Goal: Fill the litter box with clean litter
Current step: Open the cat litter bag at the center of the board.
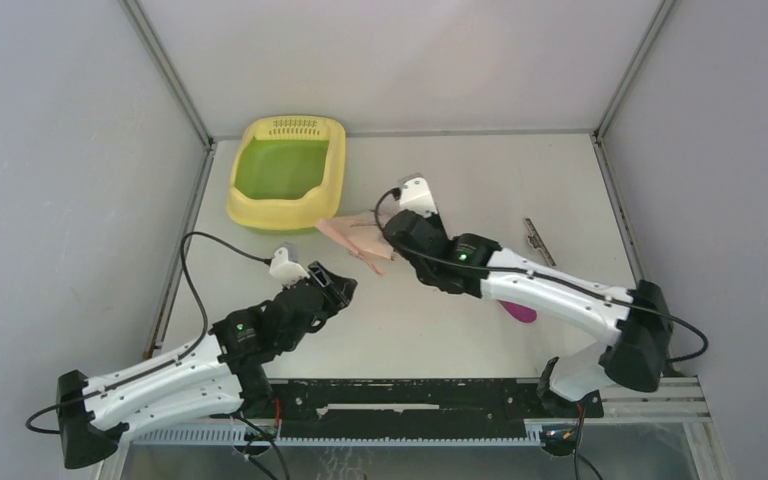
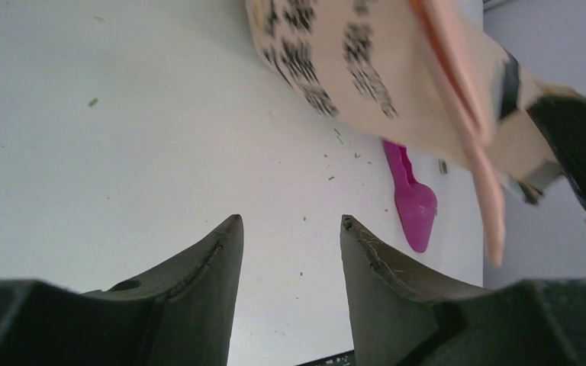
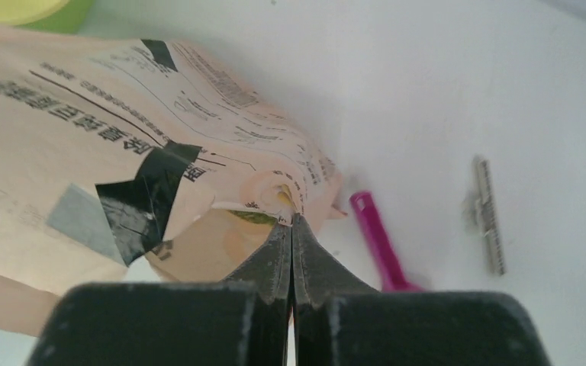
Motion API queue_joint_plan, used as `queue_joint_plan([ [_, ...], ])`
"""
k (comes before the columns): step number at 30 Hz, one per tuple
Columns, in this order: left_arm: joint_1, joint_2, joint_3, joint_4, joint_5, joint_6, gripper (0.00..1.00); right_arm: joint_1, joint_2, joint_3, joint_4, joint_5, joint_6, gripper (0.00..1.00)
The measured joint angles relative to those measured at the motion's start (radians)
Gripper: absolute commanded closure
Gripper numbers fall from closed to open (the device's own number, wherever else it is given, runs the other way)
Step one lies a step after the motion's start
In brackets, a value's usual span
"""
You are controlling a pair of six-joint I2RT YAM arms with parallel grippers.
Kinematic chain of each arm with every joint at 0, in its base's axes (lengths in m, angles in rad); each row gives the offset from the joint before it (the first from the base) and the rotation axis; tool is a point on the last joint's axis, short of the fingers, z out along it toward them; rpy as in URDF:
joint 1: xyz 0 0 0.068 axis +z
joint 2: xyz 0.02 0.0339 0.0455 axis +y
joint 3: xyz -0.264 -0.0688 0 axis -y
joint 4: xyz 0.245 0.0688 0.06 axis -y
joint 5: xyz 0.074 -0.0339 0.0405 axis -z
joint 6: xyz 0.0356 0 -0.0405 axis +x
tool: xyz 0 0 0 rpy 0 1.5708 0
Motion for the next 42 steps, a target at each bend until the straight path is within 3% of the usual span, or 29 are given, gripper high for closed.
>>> queue_joint_plan([
  [8,0.017,0.112,0.016,0.003,-0.038,-0.020,0.50,-0.024,-0.203,-0.033,-0.177,-0.193,0.273,1.00],
  [14,0.072,0.277,0.034,0.052,-0.021,-0.028,0.52,-0.017,-0.213,-0.033,-0.201,-0.298,0.366,1.00],
  [22,0.214,0.480,0.183,0.173,0.037,0.029,0.56,-0.005,-0.264,-0.111,-0.189,-0.367,0.453,1.00],
  [32,0.329,0.800,0.404,0.275,0.153,0.128,0.58,-0.050,-0.310,-0.143,-0.181,-0.348,0.500,1.00],
  [42,0.432,0.982,0.645,0.298,0.271,0.218,0.62,-0.246,-0.224,-0.141,-0.088,-0.362,0.406,1.00],
])
